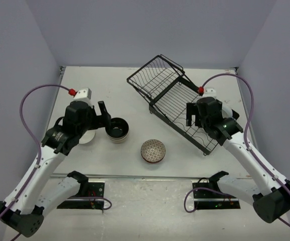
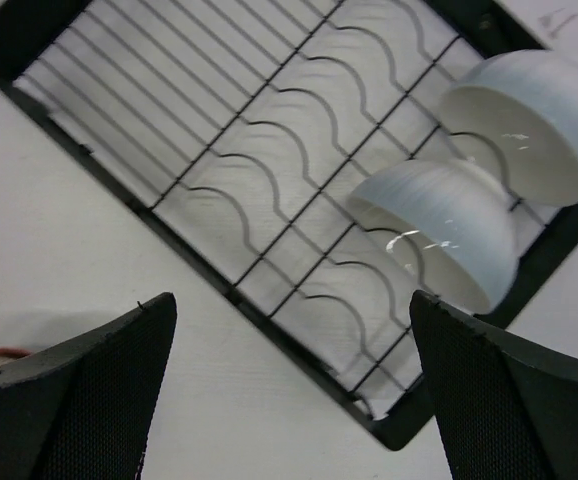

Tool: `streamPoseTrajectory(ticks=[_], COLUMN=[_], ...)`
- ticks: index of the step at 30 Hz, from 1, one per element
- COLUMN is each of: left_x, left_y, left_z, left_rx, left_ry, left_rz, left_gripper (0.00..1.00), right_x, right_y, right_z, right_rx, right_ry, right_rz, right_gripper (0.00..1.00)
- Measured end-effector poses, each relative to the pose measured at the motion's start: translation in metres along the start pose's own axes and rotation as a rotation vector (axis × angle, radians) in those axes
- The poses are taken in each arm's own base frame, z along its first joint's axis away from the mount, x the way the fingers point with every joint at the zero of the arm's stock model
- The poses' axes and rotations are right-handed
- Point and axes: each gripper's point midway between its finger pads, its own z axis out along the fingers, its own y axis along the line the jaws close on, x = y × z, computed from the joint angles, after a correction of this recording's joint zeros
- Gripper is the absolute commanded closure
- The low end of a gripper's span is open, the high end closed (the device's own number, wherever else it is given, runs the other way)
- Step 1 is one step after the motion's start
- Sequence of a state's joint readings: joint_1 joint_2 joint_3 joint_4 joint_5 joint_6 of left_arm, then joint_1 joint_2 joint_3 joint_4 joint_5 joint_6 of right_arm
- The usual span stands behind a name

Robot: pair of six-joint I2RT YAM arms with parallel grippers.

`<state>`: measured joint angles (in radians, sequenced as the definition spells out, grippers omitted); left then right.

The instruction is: Unload the bowls from the dish rack

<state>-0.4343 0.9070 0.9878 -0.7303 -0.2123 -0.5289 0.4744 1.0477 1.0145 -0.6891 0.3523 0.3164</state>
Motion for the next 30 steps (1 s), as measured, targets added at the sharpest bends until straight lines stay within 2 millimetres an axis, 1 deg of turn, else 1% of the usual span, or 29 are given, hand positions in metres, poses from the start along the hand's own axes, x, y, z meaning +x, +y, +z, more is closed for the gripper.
streamPoseTrajectory(ticks=[1, 3, 5, 7, 9, 11, 13, 16, 19, 21, 22, 23, 25, 27, 29, 30], left_x=[-0.009, -0.02, -0.027, -0.03, -0.025, -0.015, -0.005, 0.002, 0.003, 0.003, 0.002, 0.002, 0.001, 0.0, -0.001, -0.001], left_y=[-0.002, -0.001, 0.005, 0.017, 0.029, 0.037, 0.041, 0.041, 0.032, 0.026, 0.023, 0.02, 0.017, 0.016, 0.015, 0.014], left_z=[-0.01, -0.027, -0.04, -0.048, -0.048, -0.042, -0.034, -0.027, -0.025, -0.026, -0.027, -0.028, -0.03, -0.033, -0.035, -0.036], left_rx=[0.019, 0.041, 0.041, 0.011, -0.028, -0.053, -0.065, -0.058, -0.024, 0.004, 0.019, 0.03, 0.046, 0.058, 0.066, 0.068], left_ry=[-0.037, -0.104, -0.168, -0.231, -0.26, -0.261, -0.24, -0.22, -0.216, -0.219, -0.222, -0.226, -0.235, -0.246, -0.252, -0.254], left_rz=[0.0, 0.006, 0.011, 0.012, 0.008, 0.013, 0.021, 0.031, 0.045, 0.058, 0.061, 0.063, 0.066, 0.066, 0.067, 0.067], left_gripper=[0.0, 0.0, 0.0, 0.0, 0.0, 0.0, 0.0, 0.0, 0.0, 0.0, 0.0, 0.0, 0.0, 0.0, 0.0, 0.0], right_x=[0.0, 0.004, 0.017, 0.029, 0.033, 0.033, 0.028, 0.027, 0.033, 0.037, 0.036, 0.034, 0.029, 0.025, 0.023, 0.023], right_y=[-0.011, -0.026, -0.041, -0.051, -0.061, -0.07, -0.079, -0.089, -0.098, -0.104, -0.107, -0.108, -0.111, -0.113, -0.114, -0.114], right_z=[0.003, 0.009, 0.017, 0.024, 0.029, 0.034, 0.037, 0.046, 0.054, 0.058, 0.059, 0.06, 0.061, 0.062, 0.064, 0.065], right_rx=[0.056, 0.13, 0.186, 0.221, 0.263, 0.317, 0.383, 0.469, 0.526, 0.558, 0.575, 0.589, 0.618, 0.638, 0.648, 0.649], right_ry=[-0.018, -0.045, -0.046, -0.048, -0.061, -0.07, -0.072, -0.054, -0.024, -0.006, -0.001, -0.004, -0.016, -0.028, -0.031, -0.03], right_rz=[-0.029, -0.082, -0.163, -0.251, -0.328, -0.399, -0.453, -0.522, -0.588, -0.627, -0.642, -0.651, -0.66, -0.663, -0.663, -0.666], right_gripper=[0.01, 0.01, 0.01, 0.01, 0.01, 0.01, 0.01, 0.01, 0.04, 0.09, 0.21, 0.27, 0.32, 0.4, 0.47, 0.48])
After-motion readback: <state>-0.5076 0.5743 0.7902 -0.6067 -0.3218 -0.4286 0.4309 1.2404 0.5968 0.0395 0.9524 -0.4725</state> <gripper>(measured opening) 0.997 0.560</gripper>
